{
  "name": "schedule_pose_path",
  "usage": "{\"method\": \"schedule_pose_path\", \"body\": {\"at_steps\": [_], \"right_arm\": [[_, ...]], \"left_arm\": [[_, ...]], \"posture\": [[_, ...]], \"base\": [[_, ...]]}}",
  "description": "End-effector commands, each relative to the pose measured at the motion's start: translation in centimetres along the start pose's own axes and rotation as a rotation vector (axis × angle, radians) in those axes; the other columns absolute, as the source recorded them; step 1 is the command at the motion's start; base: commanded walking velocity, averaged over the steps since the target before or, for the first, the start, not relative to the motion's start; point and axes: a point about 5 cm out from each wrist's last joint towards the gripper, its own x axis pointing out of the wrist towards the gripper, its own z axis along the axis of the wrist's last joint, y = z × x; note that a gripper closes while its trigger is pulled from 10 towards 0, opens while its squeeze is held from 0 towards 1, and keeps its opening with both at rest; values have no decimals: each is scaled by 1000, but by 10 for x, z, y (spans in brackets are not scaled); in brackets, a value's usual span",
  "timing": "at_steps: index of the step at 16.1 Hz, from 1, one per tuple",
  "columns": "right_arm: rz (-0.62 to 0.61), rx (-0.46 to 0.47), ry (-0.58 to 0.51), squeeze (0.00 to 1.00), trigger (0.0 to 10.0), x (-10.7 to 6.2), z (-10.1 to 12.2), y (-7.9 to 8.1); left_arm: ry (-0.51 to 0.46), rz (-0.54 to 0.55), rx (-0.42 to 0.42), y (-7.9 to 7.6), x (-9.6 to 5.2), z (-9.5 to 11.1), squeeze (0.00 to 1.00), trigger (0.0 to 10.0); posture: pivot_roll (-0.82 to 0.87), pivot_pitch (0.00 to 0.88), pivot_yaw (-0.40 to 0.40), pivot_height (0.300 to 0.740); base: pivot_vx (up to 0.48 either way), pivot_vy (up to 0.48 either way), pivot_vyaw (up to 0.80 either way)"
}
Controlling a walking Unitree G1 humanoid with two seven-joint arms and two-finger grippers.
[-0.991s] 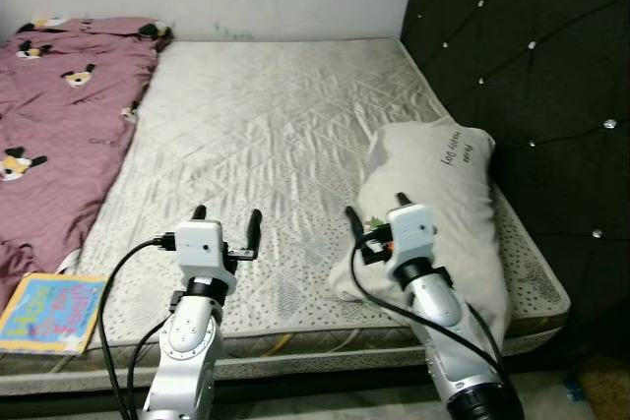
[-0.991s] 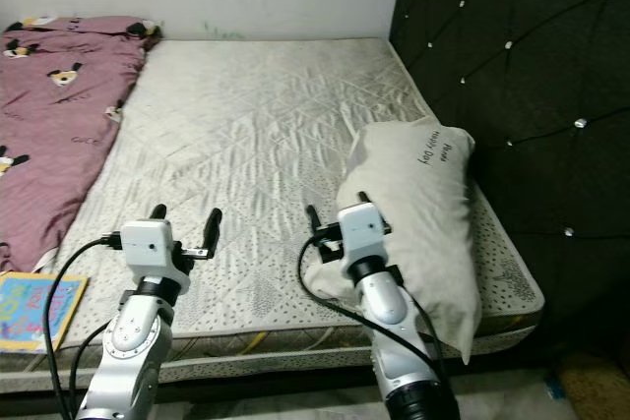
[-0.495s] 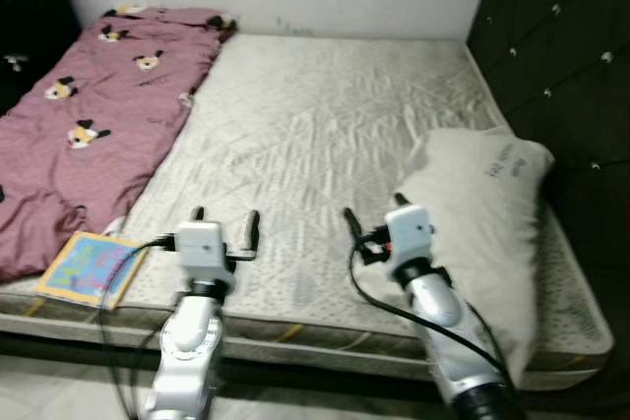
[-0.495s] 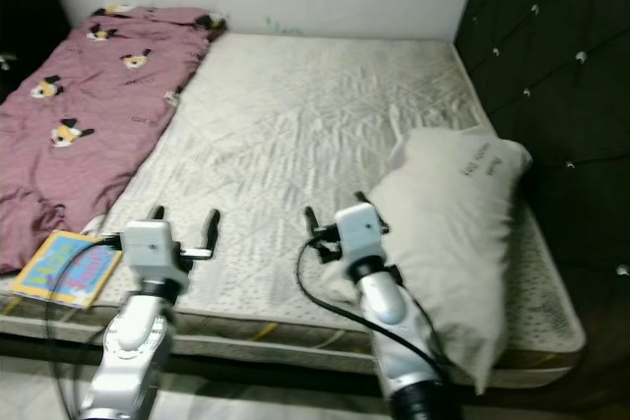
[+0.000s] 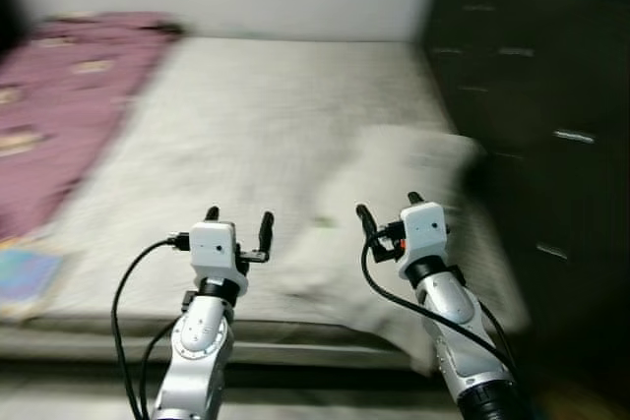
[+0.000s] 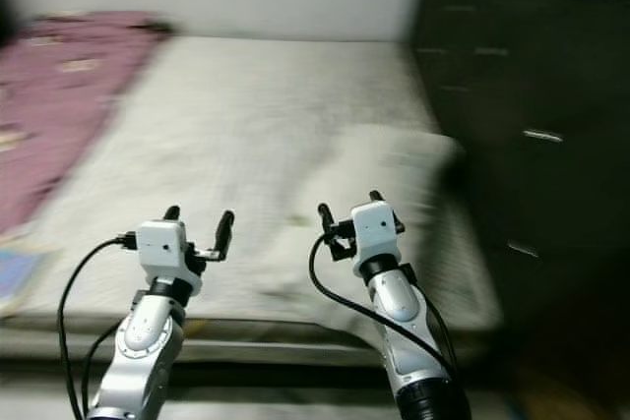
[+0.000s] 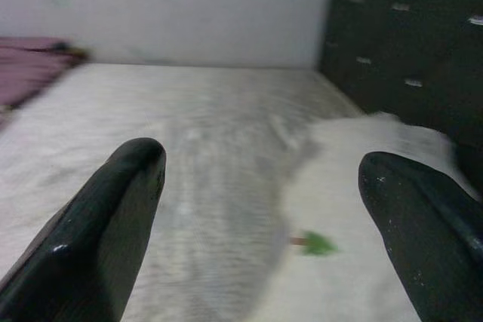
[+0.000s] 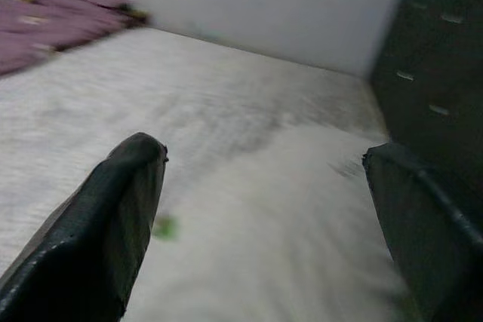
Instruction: Clean up the room
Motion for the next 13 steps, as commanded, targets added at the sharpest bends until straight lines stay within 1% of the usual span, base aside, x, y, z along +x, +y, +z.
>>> {"method": "schedule_pose_path", "body": {"at_steps": [1,9,12,13], "right_arm": [[10,5,-7,0,10000,1,1,4],[17,1,-6,0,10000,1,1,4],[12,4,-5,0,10000,1,1,4],[10,5,-5,0,10000,1,1,3]], "left_arm": [[-7,-3,-2,1,1,2,0,10000],[-9,13,-11,4,1,2,0,10000],[-14,-3,-7,2,2,3,0,10000],[-14,-6,-7,2,2,3,0,10000]], "posture": [[4,45,-9,740],[7,49,-11,740],[5,51,-11,740],[4,51,-11,740]], "base": [[0,0,0],[0,0,0],[0,0,0],[0,0,-406]]}}
